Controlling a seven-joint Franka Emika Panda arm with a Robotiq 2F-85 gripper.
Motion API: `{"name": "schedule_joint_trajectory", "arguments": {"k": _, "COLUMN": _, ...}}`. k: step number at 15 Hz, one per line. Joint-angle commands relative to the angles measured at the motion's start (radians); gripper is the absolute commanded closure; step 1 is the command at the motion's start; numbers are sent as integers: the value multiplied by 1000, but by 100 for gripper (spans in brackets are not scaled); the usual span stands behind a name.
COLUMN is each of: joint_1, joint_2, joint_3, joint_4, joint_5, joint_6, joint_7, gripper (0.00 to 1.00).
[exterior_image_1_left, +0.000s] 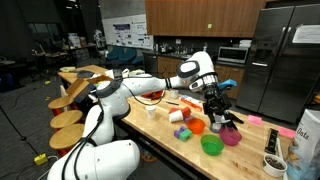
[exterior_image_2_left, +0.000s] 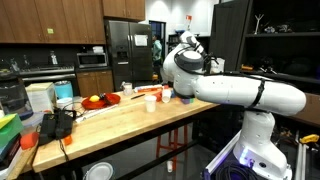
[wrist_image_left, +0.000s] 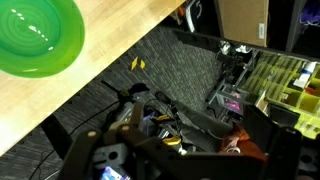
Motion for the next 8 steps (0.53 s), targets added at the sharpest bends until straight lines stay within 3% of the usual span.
{"name": "schedule_joint_trajectory", "arguments": {"k": 1, "joint_1": 53, "joint_2": -3, "joint_3": -26, "joint_4": -45, "joint_5": 57, "joint_6": 81, "joint_7": 2, "gripper": 0}}
{"name": "schedule_joint_trajectory", "arguments": {"k": 8, "joint_1": 288, "joint_2": -44, "joint_3": 83, "joint_4": -279, "joint_5": 306, "joint_6": 435, "joint_7": -82, "gripper": 0}}
